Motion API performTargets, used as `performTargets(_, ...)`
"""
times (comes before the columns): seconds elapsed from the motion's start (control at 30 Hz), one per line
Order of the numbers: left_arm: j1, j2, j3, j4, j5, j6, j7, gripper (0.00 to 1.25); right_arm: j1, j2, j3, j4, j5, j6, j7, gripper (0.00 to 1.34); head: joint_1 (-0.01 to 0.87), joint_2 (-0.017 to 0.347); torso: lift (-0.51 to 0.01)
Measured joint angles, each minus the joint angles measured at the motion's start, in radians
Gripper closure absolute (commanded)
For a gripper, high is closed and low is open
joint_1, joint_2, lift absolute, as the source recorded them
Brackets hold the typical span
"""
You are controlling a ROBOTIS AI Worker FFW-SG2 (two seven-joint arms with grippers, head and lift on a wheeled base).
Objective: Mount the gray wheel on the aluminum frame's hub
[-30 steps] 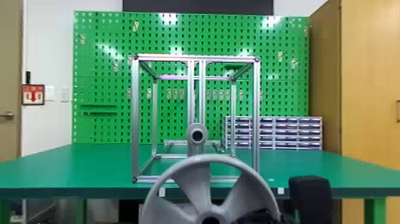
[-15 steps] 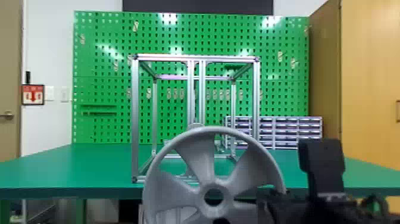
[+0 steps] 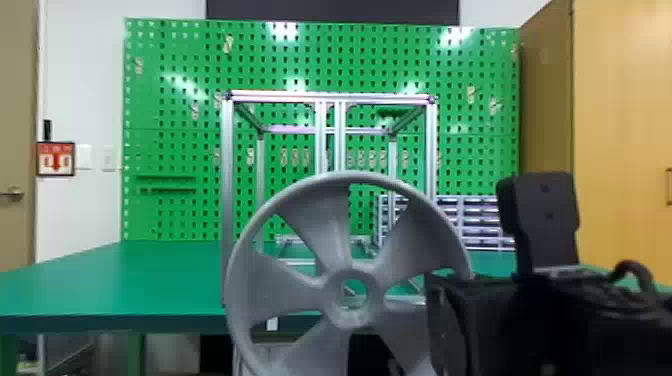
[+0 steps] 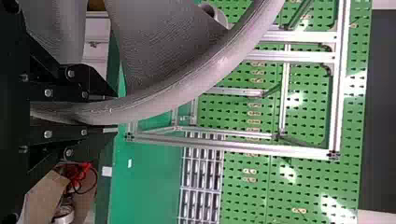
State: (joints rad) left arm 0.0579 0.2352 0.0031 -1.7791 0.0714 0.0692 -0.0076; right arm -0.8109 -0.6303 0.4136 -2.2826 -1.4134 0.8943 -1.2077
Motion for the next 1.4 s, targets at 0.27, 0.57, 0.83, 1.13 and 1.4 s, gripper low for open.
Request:
performTargets(0.27,0.003,0.006,0.001,-0.012,-0.009,0.010,0.000,0.16,-0.072,-0.012,0.016,-0.007,-0.071,0.014,-0.032,1.05,-0.005,0.006,-0.499)
performTargets(0.57,-0.002,0.007,0.003,-0.026,-0.022,0.012,0.000,0.16,-0.104,-0.009,0.018,-0.010,-0.092,0.015,-0.037,1.05,-0.005,0.006,-0.499)
performTargets(0.83,-0.015,0.007,-0.002,-0.061,-0.030,0.032,0.000,0.16,-0.130,-0.008,0.022,0.015,-0.108,0.014,-0.038,1.05,-0.005,0.006,-0.499)
performTargets(1.13,-0.055,0.012,-0.018,-0.130,-0.034,0.087,0.019,0.16,-0.175,0.005,0.050,0.100,-0.157,0.010,-0.038,1.05,-0.005,0.006,-0.499)
performTargets(1.4,-0.064,0.020,-0.035,-0.147,-0.042,0.098,0.025,0.16,-0.230,0.026,0.082,0.192,-0.202,0.007,-0.036,1.05,-0.005,0.006,-0.499)
